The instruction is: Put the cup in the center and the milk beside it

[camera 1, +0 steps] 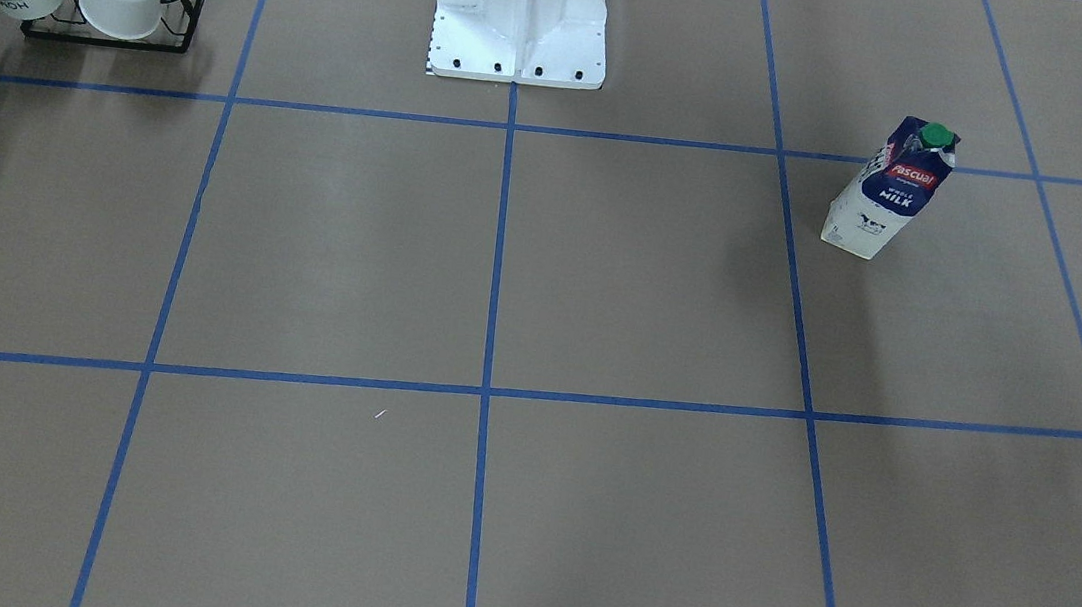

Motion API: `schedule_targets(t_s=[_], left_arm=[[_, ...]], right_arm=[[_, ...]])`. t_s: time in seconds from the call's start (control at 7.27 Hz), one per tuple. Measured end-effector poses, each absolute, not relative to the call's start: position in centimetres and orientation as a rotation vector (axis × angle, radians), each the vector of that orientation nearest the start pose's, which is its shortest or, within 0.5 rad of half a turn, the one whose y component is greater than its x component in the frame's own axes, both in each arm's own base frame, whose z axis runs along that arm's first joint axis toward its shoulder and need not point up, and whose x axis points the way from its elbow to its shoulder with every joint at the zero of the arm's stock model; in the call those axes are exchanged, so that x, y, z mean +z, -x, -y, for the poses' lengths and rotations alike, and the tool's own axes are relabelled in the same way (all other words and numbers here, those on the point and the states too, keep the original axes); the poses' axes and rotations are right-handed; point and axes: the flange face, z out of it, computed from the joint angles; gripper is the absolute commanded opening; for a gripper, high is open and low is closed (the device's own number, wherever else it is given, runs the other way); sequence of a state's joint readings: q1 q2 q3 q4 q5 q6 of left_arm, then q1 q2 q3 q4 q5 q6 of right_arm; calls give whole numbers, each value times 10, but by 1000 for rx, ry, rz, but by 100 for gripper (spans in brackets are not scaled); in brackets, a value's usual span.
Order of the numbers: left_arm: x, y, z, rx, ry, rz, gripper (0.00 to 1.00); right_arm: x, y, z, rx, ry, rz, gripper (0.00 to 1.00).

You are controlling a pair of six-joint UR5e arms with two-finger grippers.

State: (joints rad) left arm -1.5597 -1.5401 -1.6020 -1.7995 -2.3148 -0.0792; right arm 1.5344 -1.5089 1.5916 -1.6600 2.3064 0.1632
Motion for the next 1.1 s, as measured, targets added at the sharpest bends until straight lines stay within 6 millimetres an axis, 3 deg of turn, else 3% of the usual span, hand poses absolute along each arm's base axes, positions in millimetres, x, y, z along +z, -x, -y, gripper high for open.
schedule_targets(t_s=[0.41, 0.83, 1.1], left_arm=[[642, 60, 489, 16, -172, -750, 99], [640, 60, 488, 18, -177, -750, 99], [635, 61, 489, 22, -188, -750, 99]], right_arm=[[631, -49, 516, 130, 87, 737, 100], [621, -46, 518, 116, 64, 733, 100], [607, -27, 514, 109, 92, 759, 100]])
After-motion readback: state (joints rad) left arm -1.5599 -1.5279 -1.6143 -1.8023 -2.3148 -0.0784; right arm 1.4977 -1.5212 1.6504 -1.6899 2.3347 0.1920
